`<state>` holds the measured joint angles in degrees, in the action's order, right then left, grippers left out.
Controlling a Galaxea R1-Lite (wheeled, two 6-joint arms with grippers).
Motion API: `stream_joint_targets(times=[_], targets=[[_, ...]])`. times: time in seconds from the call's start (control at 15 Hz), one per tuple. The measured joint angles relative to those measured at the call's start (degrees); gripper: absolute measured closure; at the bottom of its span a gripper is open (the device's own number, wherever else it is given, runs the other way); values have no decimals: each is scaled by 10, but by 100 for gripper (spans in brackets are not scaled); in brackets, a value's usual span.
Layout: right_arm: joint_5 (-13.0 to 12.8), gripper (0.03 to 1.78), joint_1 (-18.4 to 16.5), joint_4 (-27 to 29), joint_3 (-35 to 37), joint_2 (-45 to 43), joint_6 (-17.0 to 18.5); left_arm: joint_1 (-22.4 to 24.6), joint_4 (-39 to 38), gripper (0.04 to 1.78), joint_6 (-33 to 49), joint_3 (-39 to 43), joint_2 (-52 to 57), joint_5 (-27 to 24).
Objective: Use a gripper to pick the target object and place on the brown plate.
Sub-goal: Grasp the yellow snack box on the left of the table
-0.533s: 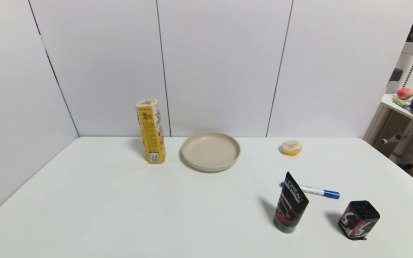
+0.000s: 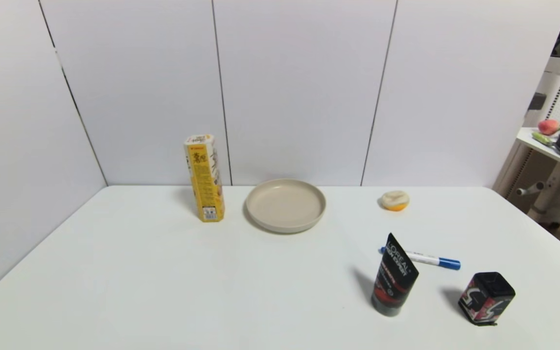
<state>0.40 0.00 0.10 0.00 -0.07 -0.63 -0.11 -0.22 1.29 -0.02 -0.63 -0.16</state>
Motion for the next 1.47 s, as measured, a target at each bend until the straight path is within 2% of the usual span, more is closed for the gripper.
stream_joint_targets(times=[0.2,0.33,0.6,0.8,0.93,1.13,1.47], targets=[[0,12,0,0,0,0,0,1,-24,13,2,-26,-78,-3],[0,12,0,0,0,0,0,0,-54,13,-1,-82,-176,-18],[0,12,0,0,0,0,0,-6,-91,13,-42,-274,-422,-50],[0,12,0,0,0,0,0,-29,-106,13,-72,-416,-598,-92],[0,12,0,0,0,0,0,-50,-141,13,-82,-483,-704,-107],[0,12,0,0,0,0,0,-73,-257,13,-86,-522,-839,-116],[0,12,0,0,0,0,0,-83,-477,13,-78,-496,-983,-118]])
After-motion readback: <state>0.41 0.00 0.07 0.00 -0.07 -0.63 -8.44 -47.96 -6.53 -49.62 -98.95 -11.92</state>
